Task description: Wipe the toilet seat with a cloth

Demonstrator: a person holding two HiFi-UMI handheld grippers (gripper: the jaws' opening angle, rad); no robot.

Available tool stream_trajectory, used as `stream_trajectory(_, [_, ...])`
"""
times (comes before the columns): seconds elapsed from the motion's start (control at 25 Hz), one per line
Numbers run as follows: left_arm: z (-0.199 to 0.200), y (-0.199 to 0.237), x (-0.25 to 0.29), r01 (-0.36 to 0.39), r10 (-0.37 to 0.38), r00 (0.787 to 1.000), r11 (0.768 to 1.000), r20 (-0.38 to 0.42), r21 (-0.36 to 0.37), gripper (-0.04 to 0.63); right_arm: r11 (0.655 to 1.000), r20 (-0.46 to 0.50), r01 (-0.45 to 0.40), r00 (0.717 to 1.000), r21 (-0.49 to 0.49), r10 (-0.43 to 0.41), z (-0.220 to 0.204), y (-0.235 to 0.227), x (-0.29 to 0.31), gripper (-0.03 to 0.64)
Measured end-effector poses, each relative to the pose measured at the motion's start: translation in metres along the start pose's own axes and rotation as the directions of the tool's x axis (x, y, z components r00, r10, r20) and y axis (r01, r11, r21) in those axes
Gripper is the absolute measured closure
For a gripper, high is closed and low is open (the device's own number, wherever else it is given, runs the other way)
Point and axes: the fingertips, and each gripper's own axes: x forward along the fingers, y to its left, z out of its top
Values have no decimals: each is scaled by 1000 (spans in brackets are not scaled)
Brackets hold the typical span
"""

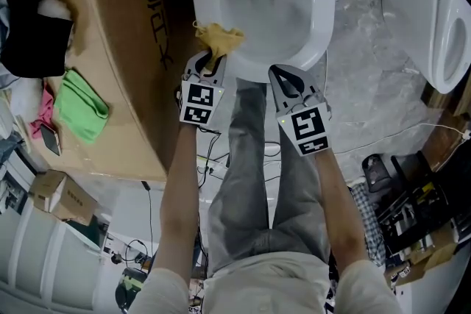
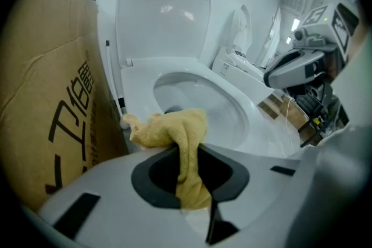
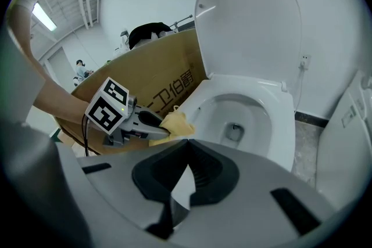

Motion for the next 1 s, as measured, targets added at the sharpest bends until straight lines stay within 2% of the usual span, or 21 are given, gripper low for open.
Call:
stream_trajectory(0.56, [-22, -61, 5, 82, -83, 996, 995, -26, -58, 512, 999, -27, 29, 999, 39, -28, -32, -12, -16, 611])
stream_trajectory(1.0, [-23, -112, 22, 203, -203, 976, 979, -78, 1, 512, 993, -40, 83, 996, 89, -80, -52, -31, -32, 610])
